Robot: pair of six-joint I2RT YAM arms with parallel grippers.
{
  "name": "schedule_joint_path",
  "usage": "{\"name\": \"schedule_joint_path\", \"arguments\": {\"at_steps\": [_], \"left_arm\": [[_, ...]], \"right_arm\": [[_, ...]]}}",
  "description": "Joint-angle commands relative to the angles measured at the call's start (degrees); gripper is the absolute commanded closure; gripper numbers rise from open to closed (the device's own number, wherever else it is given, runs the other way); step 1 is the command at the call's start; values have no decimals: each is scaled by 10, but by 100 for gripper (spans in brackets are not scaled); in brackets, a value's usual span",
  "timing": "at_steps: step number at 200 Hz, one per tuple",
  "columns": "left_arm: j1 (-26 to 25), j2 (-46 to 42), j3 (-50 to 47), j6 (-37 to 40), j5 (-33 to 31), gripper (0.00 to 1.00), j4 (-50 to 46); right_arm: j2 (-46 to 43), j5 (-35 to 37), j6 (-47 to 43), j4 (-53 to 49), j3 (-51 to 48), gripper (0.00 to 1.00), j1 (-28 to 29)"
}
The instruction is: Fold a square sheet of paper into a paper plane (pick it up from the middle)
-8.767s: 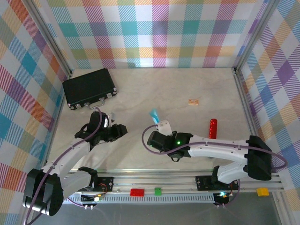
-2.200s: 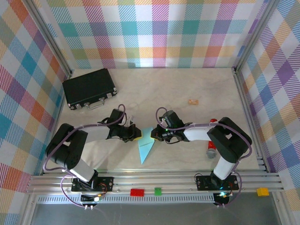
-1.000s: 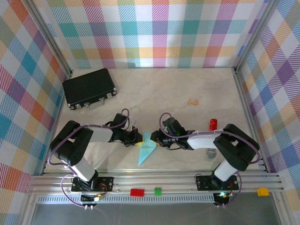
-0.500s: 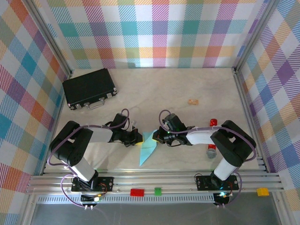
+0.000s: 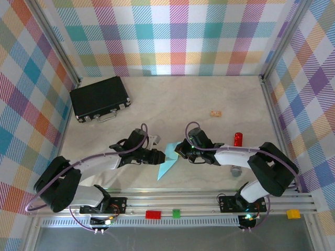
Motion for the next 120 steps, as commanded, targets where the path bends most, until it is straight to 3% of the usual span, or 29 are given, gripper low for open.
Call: {"name": "schedule_joint_path", "arguments": {"at_steps": [1,39,120], "left_arm": [[-46,-30,-13,65,-107,64,-35],[-135,-35,-16,107,-214,62,-50],[-244,-2,9,146,-361,55,-70]], "right_arm": [[-13,27,46,-24,-7,100,-2],[1,25,64,-15,-2,100,0],[19,21,68,-3,14,100,7]]}}
